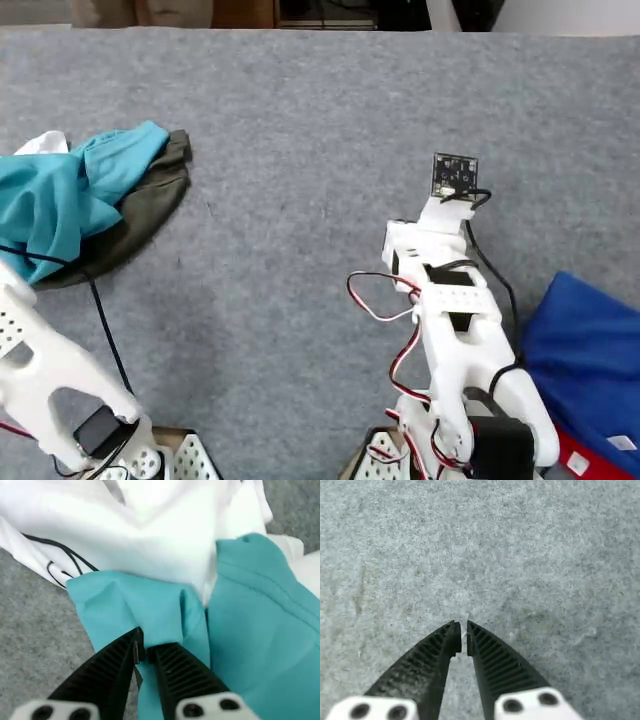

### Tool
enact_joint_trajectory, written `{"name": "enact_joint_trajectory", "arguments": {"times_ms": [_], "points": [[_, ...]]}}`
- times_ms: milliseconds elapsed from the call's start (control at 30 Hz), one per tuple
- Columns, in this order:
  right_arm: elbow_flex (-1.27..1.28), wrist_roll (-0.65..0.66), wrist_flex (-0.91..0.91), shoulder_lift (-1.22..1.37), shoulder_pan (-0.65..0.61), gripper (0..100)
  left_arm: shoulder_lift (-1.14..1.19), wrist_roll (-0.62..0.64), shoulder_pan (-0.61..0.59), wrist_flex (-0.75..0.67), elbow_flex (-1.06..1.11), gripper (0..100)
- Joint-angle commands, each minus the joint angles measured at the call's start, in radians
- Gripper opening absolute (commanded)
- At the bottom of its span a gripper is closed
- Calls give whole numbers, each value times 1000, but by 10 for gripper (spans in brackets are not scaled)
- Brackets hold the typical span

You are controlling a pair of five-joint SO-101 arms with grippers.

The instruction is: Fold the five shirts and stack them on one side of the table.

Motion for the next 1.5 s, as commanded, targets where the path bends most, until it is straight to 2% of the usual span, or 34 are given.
{"name": "enact_joint_trajectory", "arguments": {"times_ms": [0, 133, 300, 467, 633, 700, 833, 933, 1033, 1200, 1267, 1367, 1400, 1467], "points": [[-27, -6, -23, 2, -12, 44, -16, 11, 64, 86, -164, 18], [-25, -6, -23, 2, -12, 44, -51, 11, 110, 86, -250, 18], [-25, -6, -25, 2, -12, 44, -231, 11, 207, 87, -126, 18], [-25, -6, -25, 2, -12, 44, -565, 11, 385, 87, 259, 18], [-51, 11, -8, -16, 25, 44, -906, 5, 669, 74, 750, 18], [-117, 74, 80, -44, 65, 44, -1001, 11, 792, 11, 942, 18], [-363, 166, 365, -104, 136, 44, -1164, 26, 1007, -176, 1266, 18], [-565, 258, 542, -108, 170, 47, -1250, 74, 1138, -310, 1418, 18], [-707, 348, 632, -108, 185, 48, -1299, 80, 1250, -425, 1502, 18], [-809, 385, 651, -54, 130, 50, -1311, 100, 1295, -503, 1545, 33], [-840, 379, 657, 15, 94, 78, -1310, 181, 1295, -500, 1547, 122], [-931, 379, 690, 159, 31, 157, -1319, 319, 1293, -462, 1545, 313], [-978, 379, 718, 214, 13, 177, -1320, 361, 1286, -446, 1540, 352], [-1089, 379, 784, 328, -27, 203, -1322, 391, 1240, -442, 1517, 353]]}}
